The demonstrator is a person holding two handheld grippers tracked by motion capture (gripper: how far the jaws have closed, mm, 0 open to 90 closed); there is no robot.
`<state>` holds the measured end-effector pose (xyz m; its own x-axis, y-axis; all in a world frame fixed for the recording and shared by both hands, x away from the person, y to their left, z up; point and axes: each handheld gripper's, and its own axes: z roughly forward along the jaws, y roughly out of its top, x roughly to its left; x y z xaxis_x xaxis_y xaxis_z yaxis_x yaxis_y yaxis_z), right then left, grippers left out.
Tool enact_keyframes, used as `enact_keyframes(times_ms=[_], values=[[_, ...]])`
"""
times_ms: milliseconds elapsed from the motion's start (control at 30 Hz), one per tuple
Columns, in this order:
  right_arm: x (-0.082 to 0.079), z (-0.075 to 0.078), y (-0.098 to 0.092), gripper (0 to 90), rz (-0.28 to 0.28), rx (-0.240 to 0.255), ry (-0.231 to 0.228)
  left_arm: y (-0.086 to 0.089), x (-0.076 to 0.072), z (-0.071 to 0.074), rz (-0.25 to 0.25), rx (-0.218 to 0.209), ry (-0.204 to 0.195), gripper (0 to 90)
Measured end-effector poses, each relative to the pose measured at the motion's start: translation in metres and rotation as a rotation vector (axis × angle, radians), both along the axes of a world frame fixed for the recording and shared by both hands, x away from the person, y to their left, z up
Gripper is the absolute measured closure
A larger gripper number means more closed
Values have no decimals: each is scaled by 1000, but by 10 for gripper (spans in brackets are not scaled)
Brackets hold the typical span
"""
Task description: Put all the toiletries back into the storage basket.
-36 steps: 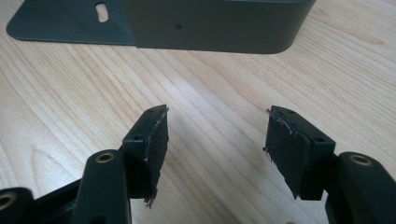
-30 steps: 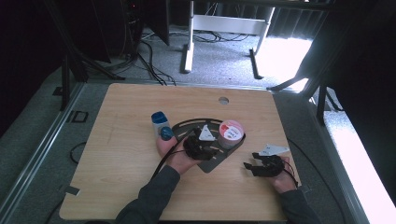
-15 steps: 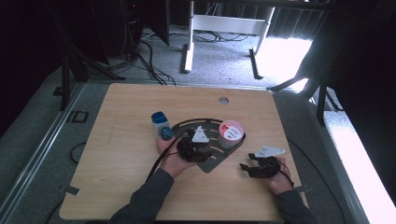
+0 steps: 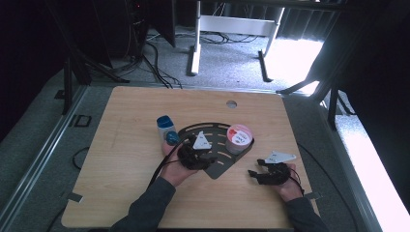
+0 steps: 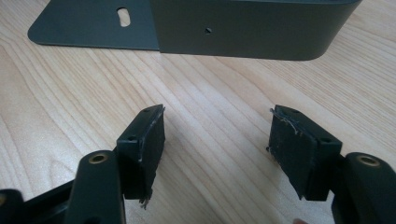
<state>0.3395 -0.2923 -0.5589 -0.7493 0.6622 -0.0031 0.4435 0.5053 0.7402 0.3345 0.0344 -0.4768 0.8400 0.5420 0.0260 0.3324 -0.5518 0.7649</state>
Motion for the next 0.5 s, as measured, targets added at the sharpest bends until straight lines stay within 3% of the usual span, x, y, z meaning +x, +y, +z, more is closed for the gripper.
enact_keyframes(times_ms=[500], values=[[0,0,1,304,11,-4,2,23,-12,7,10,2,8,594]])
